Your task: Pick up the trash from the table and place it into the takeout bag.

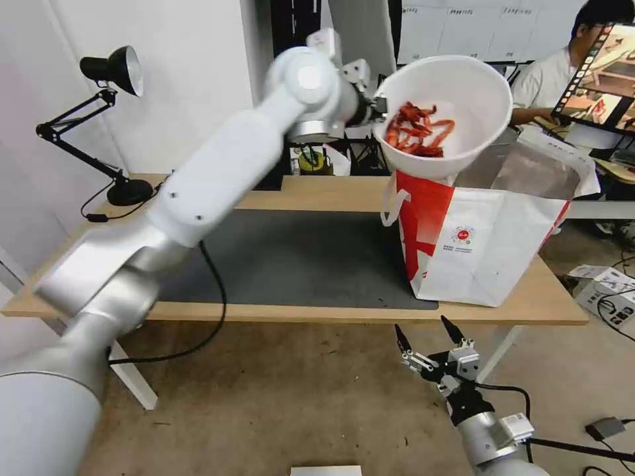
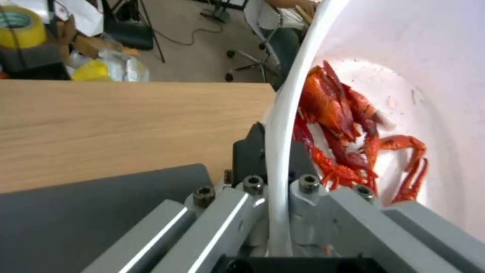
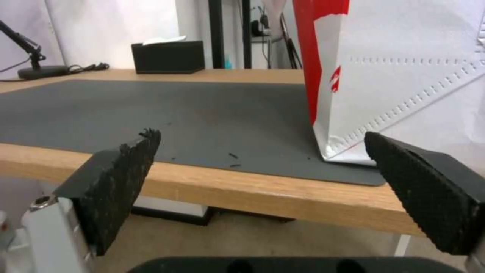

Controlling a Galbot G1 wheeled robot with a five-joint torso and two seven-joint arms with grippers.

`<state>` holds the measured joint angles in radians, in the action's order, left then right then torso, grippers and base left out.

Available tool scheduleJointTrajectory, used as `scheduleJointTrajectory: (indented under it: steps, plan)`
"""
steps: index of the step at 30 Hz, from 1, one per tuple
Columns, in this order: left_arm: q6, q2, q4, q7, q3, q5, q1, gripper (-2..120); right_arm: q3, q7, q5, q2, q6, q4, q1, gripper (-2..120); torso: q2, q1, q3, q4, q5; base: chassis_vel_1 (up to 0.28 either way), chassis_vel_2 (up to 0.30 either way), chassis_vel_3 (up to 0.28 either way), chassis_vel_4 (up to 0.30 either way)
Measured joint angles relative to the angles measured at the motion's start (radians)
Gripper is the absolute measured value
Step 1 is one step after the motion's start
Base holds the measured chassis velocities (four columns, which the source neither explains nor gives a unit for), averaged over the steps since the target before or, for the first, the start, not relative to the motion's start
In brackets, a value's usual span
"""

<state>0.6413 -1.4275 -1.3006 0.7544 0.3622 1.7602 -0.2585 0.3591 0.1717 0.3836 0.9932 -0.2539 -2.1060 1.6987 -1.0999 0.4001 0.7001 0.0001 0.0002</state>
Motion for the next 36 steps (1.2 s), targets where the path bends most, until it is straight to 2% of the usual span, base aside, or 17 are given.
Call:
scheduleJointTrajectory:
  steps: [6,8,11,14,16,18,20,25,26,28,36]
  plan:
    - [-0.009,-0.097,0.074,-0.019,-0.003,-0.066,0.003,0,0.0,0.0,0.0,0.0,0.0,0.0,0.0,100,0.0,0.0,0.0,-0.0003,0.0001,0.0,0.0,0.0,0.0]
    - [-0.011,-0.104,0.081,-0.019,-0.003,-0.072,0.003,0,0.0,0.0,0.0,0.0,0.0,0.0,0.0,100,0.0,0.0,0.0,-0.0002,0.0001,0.0,0.0,0.0,0.0]
    - [-0.035,-0.147,0.135,-0.042,0.016,-0.148,0.007,0,0.0,0.0,0.0,0.0,0.0,0.0,0.0,100,0.0,0.0,0.0,-0.0001,0.0,0.0,0.0,0.0,0.0]
    - [-0.048,-0.155,0.15,-0.055,0.03,-0.186,0.009,0,0.0,0.0,0.0,0.0,0.0,0.0,0.0,100,0.0,0.0,0.0,-0.0001,0.0,0.0,0.0,0.0,0.0]
    - [-0.114,-0.17,0.186,-0.085,0.069,-0.279,0.017,0,0.0,0.0,0.0,0.0,0.0,0.0,0.0,100,0.0,0.0,0.0,-0.0003,0.0,0.0,0.0,0.0,0.0]
    - [-0.14,-0.17,0.191,-0.101,0.085,-0.316,0.022,0,0.0,0.0,0.0,0.0,0.0,0.0,0.0,100,0.0,0.0,0.0,-0.0002,0.0,0.0,0.0,0.0,0.0]
    - [-0.164,-0.17,0.193,-0.128,0.106,-0.376,0.036,0,0.0,0.0,0.0,0.0,0.0,0.0,0.0,100,0.0,0.0,0.0,-0.0001,-0.0001,0.0,0.0,0.0,0.0]
    - [-0.167,-0.157,0.171,-0.166,0.124,-0.411,0.05,0,0.0,0.0,0.0,0.0,0.0,0.0,0.0,100,0.0,0.0,0.0,-0.0001,-0.0001,0.0,0.0,0.0,0.0]
    - [-0.162,-0.145,0.152,-0.189,0.135,-0.415,0.052,0,0.0,0.0,0.0,0.0,0.0,0.0,0.0,100,0.0,0.0,0.0,-0.0001,-0.0001,0.0,0.0,0.0,0.0]
    - [-0.133,-0.125,0.114,-0.225,0.141,-0.398,0.056,0,0.0,0.0,0.0,0.0,0.0,0.0,0.0,100,0.0,0.0,0.0,0.0001,-0.0002,0.0,0.0,0.0,0.0]
    - [-0.059,-0.107,0.075,-0.237,0.145,-0.328,0.052,0,0.0,0.0,0.0,0.0,0.0,0.0,0.0,100,0.0,0.0,0.0,-0.0001,-0.0003,0.0,0.0,0.0,0.0]
